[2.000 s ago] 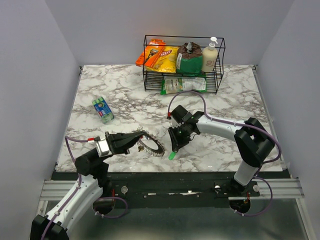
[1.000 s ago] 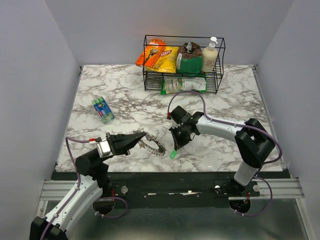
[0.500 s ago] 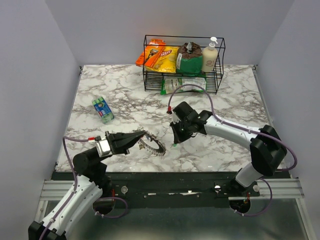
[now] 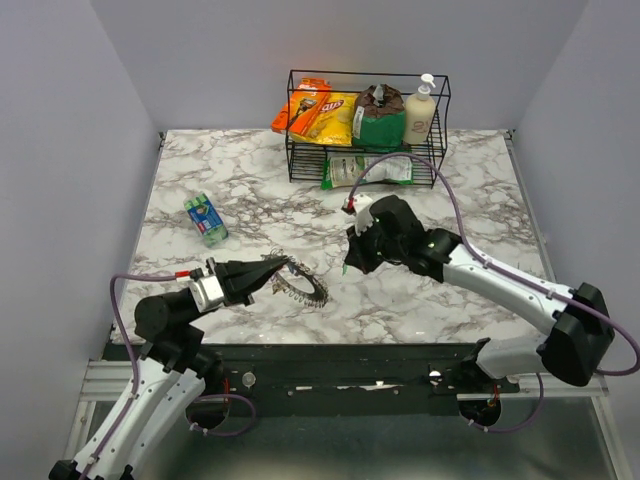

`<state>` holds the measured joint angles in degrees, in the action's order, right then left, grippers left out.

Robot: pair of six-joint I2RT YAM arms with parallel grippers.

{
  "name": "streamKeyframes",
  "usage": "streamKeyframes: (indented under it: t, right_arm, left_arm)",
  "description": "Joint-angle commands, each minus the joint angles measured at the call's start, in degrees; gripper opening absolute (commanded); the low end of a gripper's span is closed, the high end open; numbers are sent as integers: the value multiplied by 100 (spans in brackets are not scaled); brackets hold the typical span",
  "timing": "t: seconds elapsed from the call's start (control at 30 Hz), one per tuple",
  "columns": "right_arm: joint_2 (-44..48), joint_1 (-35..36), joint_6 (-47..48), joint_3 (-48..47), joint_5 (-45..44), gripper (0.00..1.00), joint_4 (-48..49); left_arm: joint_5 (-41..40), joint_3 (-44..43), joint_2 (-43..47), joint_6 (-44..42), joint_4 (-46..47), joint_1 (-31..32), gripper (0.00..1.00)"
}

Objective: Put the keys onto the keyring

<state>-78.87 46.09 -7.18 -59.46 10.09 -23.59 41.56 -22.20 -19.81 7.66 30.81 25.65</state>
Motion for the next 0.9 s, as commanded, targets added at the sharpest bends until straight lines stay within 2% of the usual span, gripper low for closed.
streamKeyframes:
  t: [0.0, 0.3, 0.47, 0.7, 0.87]
  right_arm:
    - [687, 32, 50, 286, -515, 0, 987]
    - [1777, 41, 94, 777, -798, 0, 1936]
    - [2594, 32, 594, 1366, -271, 0, 2946]
    - [2807, 41, 1061, 1552, 387, 0, 3080]
    - [2763, 41, 1175, 1473, 758, 0, 3071]
  left_arm:
    - [63, -189, 188, -388, -575, 37, 0]
    - [212, -364, 145, -625, -1077, 28, 0]
    - [379, -417, 57, -740, -1173, 37, 0]
    - [502, -444, -75, -696, -1077, 37, 0]
    - [388, -242, -110, -249, -342, 37, 0]
